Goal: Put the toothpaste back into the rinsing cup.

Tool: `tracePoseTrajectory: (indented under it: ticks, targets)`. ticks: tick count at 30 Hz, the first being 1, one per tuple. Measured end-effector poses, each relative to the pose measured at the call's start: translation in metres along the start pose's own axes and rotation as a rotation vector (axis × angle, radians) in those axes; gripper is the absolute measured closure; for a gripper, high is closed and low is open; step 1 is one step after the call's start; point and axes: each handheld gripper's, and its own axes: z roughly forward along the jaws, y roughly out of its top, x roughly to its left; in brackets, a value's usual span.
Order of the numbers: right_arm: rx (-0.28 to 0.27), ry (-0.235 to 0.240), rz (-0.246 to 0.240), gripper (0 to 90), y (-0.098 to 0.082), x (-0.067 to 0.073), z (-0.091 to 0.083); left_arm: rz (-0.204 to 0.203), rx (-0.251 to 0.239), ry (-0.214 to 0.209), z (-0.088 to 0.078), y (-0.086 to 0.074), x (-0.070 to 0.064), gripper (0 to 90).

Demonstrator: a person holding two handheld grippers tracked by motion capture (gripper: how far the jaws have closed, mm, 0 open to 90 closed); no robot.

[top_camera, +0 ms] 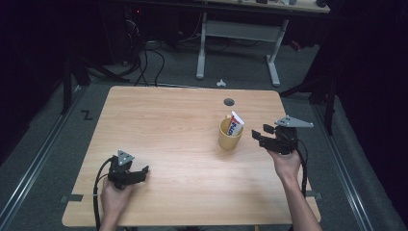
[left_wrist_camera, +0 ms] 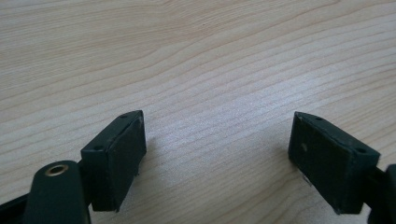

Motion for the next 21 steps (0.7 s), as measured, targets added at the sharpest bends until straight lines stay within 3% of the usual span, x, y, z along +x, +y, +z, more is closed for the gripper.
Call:
tracePoseTrajectory:
  ticks: [21]
  targets:
    - [-0.023,-0.004,0.021,43.8,-0.013,-0.005,-0.013,0.000,-0.001,0.000,0.000,0.000,0.000,19.5]
